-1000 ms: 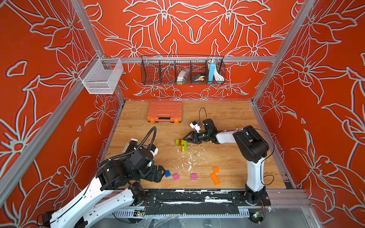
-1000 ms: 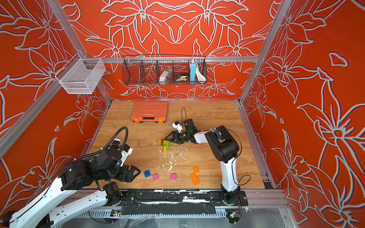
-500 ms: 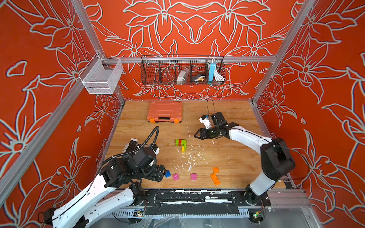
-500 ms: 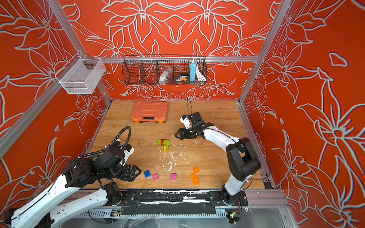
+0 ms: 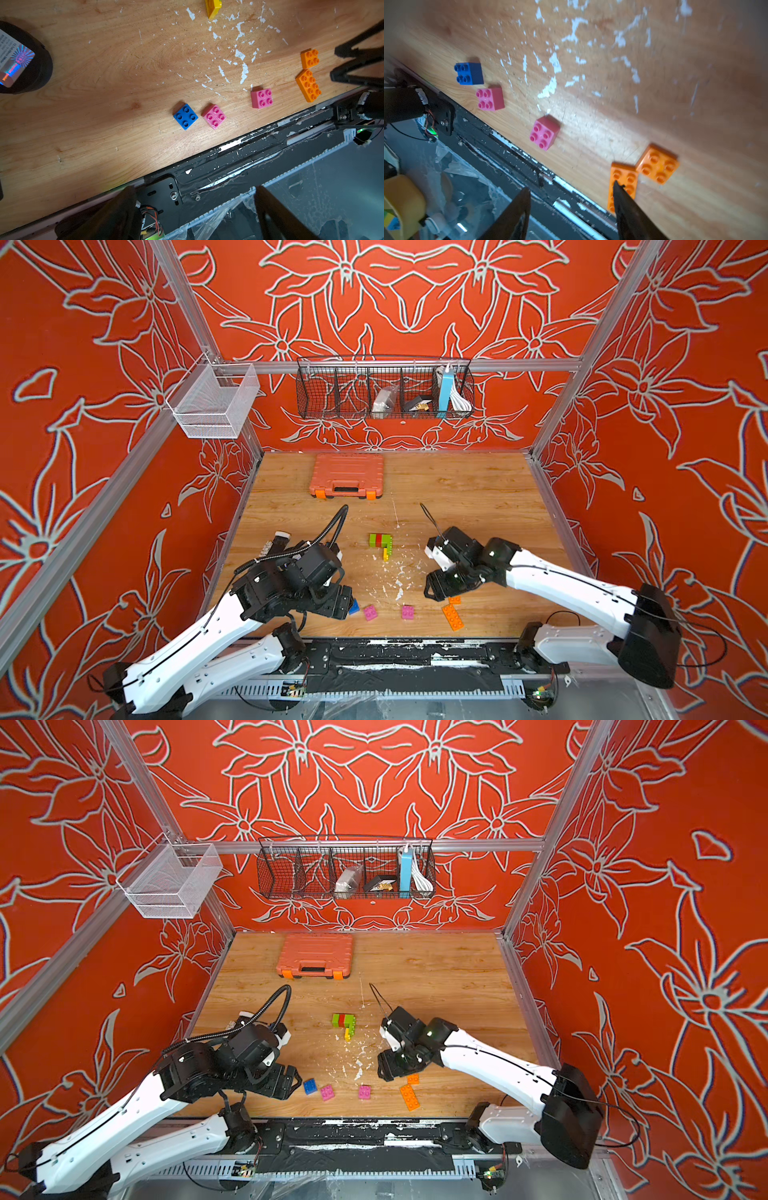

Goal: Assemble the letter r with lego
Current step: Pick up the lego brick from the center of the board.

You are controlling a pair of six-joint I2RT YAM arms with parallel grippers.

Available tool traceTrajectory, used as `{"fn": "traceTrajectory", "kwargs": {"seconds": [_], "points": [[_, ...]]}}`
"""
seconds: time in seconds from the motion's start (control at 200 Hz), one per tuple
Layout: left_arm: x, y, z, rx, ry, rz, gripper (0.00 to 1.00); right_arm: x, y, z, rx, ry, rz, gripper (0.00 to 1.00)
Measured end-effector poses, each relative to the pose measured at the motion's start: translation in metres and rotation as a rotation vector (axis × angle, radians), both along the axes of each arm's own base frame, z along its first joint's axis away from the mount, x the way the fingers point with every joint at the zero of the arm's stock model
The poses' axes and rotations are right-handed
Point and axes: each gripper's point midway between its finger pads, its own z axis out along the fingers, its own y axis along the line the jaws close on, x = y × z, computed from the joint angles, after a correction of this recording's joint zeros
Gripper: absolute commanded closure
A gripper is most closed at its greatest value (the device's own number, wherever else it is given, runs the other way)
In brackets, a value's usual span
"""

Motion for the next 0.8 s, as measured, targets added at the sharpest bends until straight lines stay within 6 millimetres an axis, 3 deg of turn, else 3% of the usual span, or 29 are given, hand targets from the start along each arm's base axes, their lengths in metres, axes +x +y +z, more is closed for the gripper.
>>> {"fn": "traceTrajectory", "kwargs": {"seconds": [0.11, 0.205, 0.34, 0.485, 0.585, 0.801], "points": [[-0.001, 0.001, 0.003, -0.014, -0.015, 0.005, 0.11, -0.014, 0.003, -0.005, -0.051, 0.006, -0.036, 0.35], [-0.002, 0.005, 0.007, -0.035, -0.039, 0.018, 0.11, -0.023, 0.018, -0.012, -0.1, -0.002, 0.002, 0.36], [-0.007, 0.018, 0.012, -0.042, -0.06, 0.068, 0.11, -0.032, 0.06, -0.015, -0.126, -0.026, 0.098, 0.37], [-0.021, 0.048, 0.02, 0.022, -0.035, 0.153, 0.11, -0.031, 0.115, -0.009, -0.116, -0.067, 0.176, 0.38], [-0.03, 0.066, 0.028, 0.037, -0.046, 0.192, 0.11, -0.029, 0.141, -0.011, -0.112, -0.075, 0.202, 0.39], [-0.044, 0.085, 0.029, 0.006, -0.07, 0.236, 0.11, -0.029, 0.155, -0.039, -0.188, -0.049, 0.226, 0.38]]}}
